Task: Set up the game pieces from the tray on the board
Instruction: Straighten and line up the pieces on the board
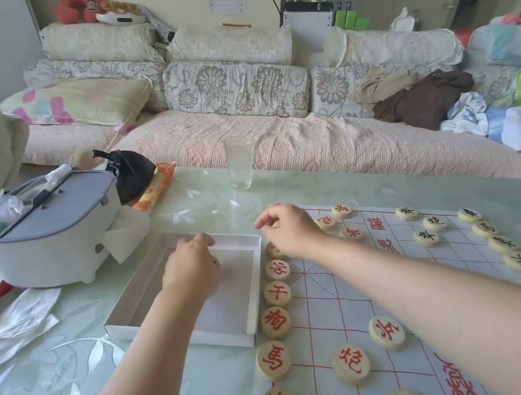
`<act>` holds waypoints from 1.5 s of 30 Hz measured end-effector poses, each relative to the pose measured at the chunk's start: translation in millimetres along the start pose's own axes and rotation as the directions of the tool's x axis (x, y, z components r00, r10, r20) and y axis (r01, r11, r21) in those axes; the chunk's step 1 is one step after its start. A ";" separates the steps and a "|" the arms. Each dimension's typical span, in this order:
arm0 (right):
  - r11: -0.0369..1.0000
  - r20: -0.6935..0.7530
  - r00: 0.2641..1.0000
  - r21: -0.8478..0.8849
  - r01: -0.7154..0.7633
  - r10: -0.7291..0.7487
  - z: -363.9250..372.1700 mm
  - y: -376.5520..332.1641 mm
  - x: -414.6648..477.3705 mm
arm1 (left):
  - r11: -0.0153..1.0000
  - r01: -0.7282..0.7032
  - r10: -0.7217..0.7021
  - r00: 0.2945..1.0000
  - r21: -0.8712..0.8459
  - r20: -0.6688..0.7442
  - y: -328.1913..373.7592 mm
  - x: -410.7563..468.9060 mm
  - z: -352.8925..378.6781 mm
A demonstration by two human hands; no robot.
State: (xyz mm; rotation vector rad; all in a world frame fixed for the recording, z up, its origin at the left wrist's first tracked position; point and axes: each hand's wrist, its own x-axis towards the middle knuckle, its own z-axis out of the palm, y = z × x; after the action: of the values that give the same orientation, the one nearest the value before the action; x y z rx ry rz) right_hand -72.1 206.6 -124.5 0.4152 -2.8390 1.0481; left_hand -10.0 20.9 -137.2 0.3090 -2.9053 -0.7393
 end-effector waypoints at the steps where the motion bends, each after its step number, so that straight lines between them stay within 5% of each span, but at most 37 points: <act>1: 0.999 0.020 1.000 0.044 0.015 -0.016 -1.1 -4.4 -8.6 | 0.998 -0.012 0.011 1.000 -0.058 -0.017 4.4 -2.1 -1.6; 7: 0.954 0.079 0.995 0.298 0.029 -0.055 -12.2 -10.2 -58.5 | 0.856 -0.043 0.028 0.999 -0.515 -0.037 44.6 -25.4 -13.7; 13: 0.931 -0.010 0.999 0.364 0.033 -0.032 -48.8 7.9 -111.0 | 0.586 0.154 0.071 0.968 -0.796 0.240 86.8 -61.6 -4.9; 17: 0.962 -0.021 1.000 0.273 -0.004 0.010 -79.7 30.4 -146.9 | 0.532 0.259 0.133 0.915 -0.806 0.382 111.8 -81.3 7.6; 26: 0.994 -0.104 0.992 0.070 0.080 -0.072 -144.4 62.4 -217.8 | 0.469 0.289 0.257 0.859 -0.835 0.442 172.1 -136.6 35.2; 31: 0.997 -0.135 0.990 0.054 0.047 -0.039 -173.7 80.9 -250.3 | 0.517 0.257 0.250 0.867 -0.816 0.431 201.9 -169.0 48.3; 37: 0.999 -0.190 0.981 0.040 -0.034 0.041 -208.1 109.6 -290.0 | 0.628 0.133 0.316 0.857 -0.766 0.408 255.6 -202.1 69.2; 41: 0.989 -0.262 0.954 0.002 -0.151 0.146 -234.5 142.1 -314.1 | 0.809 -0.267 0.452 0.852 -0.523 0.265 288.0 -214.2 90.4; 45: 0.940 -0.279 0.904 -0.018 -0.341 0.323 -255.2 181.9 -338.4 | 0.791 -0.510 0.606 0.731 -0.340 0.314 313.7 -229.1 113.5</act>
State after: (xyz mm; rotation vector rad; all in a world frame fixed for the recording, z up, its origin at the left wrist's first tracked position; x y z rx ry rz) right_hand 198.1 579.8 -102.7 -0.2167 -2.7356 0.9655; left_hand 140.9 394.7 -100.9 -0.8295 -2.9444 -1.1058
